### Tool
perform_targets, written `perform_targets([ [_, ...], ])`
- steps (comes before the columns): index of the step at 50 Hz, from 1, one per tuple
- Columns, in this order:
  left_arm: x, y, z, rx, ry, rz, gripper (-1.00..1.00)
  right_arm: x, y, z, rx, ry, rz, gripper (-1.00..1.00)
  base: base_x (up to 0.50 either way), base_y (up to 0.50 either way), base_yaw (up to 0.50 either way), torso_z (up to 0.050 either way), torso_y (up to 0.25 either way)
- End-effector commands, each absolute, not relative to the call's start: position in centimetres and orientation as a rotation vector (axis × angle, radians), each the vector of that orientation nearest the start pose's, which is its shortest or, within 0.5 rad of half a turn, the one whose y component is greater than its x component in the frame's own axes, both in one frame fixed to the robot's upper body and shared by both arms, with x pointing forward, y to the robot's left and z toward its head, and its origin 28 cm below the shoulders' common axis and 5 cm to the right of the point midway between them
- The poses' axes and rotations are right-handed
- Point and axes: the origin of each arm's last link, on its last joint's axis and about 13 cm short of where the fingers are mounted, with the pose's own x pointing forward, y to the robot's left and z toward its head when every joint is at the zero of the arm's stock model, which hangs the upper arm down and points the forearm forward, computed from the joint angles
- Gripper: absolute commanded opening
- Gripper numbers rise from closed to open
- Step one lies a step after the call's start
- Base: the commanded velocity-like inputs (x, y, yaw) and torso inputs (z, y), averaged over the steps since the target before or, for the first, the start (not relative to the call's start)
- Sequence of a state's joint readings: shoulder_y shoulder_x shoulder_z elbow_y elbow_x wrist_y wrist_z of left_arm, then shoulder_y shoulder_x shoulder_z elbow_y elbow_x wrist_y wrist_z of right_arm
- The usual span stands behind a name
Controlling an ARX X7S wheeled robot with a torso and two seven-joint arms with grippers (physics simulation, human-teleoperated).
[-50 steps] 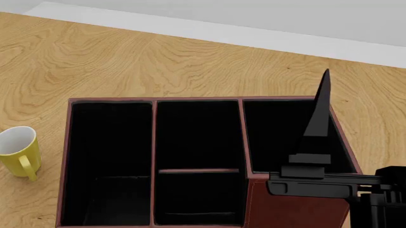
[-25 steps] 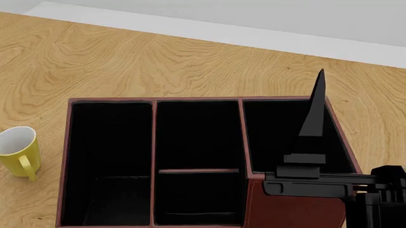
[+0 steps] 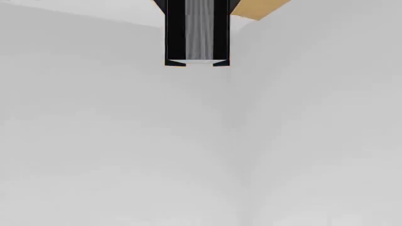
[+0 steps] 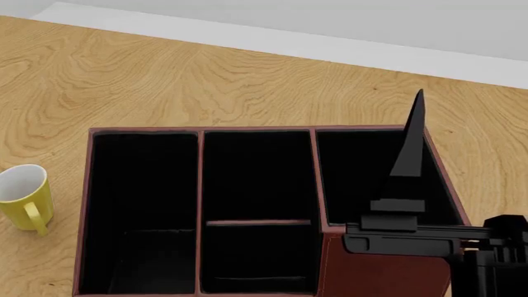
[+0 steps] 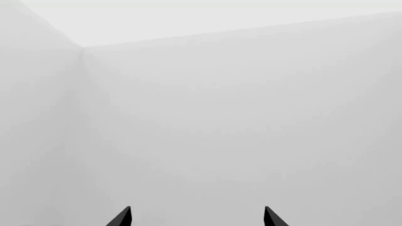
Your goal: Pick up the book and place it in the back compartment of the caddy.
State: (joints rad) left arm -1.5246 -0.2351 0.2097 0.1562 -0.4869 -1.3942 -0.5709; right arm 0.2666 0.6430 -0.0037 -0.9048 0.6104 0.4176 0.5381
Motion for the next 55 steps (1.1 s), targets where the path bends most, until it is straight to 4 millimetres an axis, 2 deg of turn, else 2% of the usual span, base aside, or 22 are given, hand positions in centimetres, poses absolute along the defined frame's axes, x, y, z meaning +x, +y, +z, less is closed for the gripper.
perform_targets([
  [1, 29.8, 20.9, 41.8, 0.308, -0.322, 0.127, -1.0, 18.4, -13.9, 22.3, -0.042, -0.617, -0.039, 1.0, 0.0, 0.0, 0.0, 0.0, 0.0],
  [9, 30.3, 21.6, 43.0, 0.44, -0.31, 0.083, -1.0, 18.3, -14.0, 22.3, -0.038, -0.618, -0.043, 1.0, 0.0, 0.0, 0.0, 0.0, 0.001],
  [19, 32.5, 22.3, 43.2, 0.56, -0.283, -0.027, -1.0, 18.3, -13.9, 22.4, -0.04, -0.619, -0.042, 1.0, 0.0, 0.0, 0.0, 0.001, 0.001],
  [23, 32.1, 22.0, 42.8, 0.635, -0.331, -0.138, -1.0, 18.3, -13.9, 22.4, -0.041, -0.619, -0.044, 1.0, 0.0, 0.0, 0.0, 0.0, 0.003],
  [28, 31.9, 21.7, 42.5, 0.71, -0.308, -0.211, -1.0, 18.1, -14.0, 22.5, -0.041, -0.623, -0.047, 1.0, 0.0, 0.0, 0.0, 0.0, 0.002],
  [38, 32.0, 21.5, 42.2, 0.791, -0.284, -0.254, -1.0, 18.1, -14.2, 22.4, -0.047, -0.619, -0.056, 1.0, 0.0, 0.0, 0.0, 0.0, 0.001],
  [55, 30.8, 20.3, 39.1, 0.945, -0.249, -0.424, -1.0, 17.6, -14.6, 22.5, -0.048, -0.629, -0.084, 1.0, 0.0, 0.0, 0.0, 0.001, 0.002],
])
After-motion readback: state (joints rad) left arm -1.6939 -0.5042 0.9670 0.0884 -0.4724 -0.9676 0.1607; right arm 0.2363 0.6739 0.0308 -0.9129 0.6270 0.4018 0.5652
